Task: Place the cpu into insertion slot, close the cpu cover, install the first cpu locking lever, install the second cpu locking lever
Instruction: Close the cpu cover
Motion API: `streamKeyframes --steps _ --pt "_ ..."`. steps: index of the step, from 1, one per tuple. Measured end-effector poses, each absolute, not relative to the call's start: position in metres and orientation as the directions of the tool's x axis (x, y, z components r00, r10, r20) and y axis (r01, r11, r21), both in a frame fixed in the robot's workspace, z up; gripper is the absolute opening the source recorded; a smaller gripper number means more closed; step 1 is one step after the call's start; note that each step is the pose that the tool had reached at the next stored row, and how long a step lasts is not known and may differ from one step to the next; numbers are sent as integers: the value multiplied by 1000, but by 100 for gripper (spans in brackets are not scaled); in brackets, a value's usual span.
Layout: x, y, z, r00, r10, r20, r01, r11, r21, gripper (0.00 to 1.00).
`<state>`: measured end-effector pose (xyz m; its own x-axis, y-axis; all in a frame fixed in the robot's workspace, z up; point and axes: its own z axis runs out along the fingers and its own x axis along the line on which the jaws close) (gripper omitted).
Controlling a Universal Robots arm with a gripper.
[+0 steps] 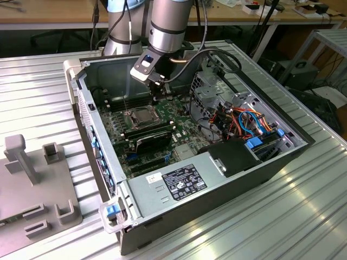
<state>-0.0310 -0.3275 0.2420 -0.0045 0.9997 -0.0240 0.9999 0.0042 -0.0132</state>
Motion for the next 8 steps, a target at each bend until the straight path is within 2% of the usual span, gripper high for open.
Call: streamKeyframes --steps 8 --pt "-51 -327 237 -5 1000 -24 1000 4 -14 11"
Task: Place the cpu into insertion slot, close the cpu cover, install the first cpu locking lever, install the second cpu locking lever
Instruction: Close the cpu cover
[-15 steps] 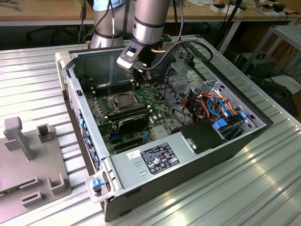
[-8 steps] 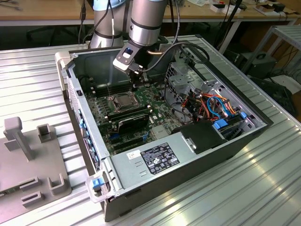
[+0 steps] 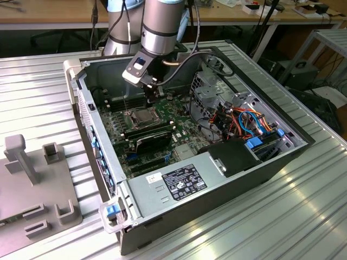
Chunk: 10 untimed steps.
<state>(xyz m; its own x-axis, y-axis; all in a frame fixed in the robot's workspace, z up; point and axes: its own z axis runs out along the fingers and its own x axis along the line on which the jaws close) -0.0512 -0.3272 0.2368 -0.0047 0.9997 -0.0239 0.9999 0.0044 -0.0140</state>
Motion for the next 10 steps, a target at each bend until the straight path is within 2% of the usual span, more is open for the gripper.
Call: streamKeyframes --steps 10 --pt "-70 -327 228 -5 1000 -24 1000 4 -14 11"
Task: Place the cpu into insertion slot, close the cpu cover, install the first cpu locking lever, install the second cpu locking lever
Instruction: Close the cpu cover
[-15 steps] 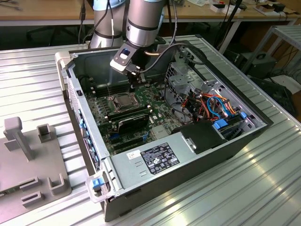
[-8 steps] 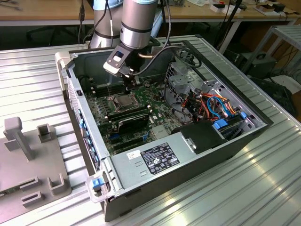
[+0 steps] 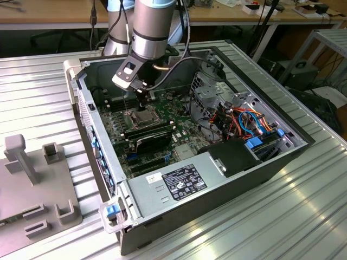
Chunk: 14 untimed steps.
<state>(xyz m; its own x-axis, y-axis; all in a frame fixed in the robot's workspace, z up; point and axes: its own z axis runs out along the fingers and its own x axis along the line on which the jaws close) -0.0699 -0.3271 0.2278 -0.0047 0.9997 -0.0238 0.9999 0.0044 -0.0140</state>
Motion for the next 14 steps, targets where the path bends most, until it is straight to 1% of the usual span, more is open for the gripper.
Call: streamKeyframes --steps 14 --pt "-80 -327 210 -5 1000 -24 1000 4 -16 11"
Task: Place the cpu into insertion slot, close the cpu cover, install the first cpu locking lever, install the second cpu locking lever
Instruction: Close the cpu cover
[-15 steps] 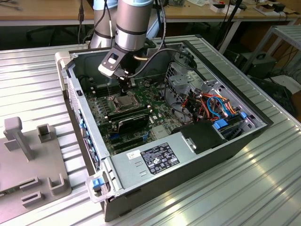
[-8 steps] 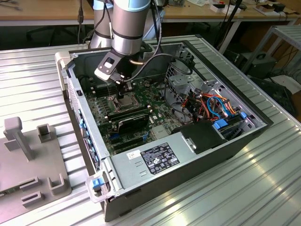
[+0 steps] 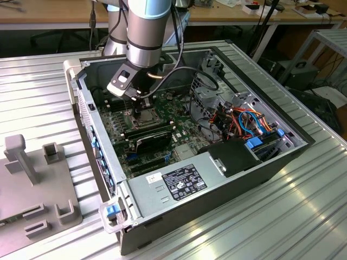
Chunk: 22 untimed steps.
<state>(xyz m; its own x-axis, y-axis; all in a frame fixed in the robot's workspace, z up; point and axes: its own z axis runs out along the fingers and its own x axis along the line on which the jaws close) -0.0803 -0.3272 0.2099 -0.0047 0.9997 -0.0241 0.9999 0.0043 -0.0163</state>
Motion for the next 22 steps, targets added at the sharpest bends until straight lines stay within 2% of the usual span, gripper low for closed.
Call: streamKeyframes --steps 22 --pt "-81 -327 221 -5 1000 -23 1000 4 -16 11"
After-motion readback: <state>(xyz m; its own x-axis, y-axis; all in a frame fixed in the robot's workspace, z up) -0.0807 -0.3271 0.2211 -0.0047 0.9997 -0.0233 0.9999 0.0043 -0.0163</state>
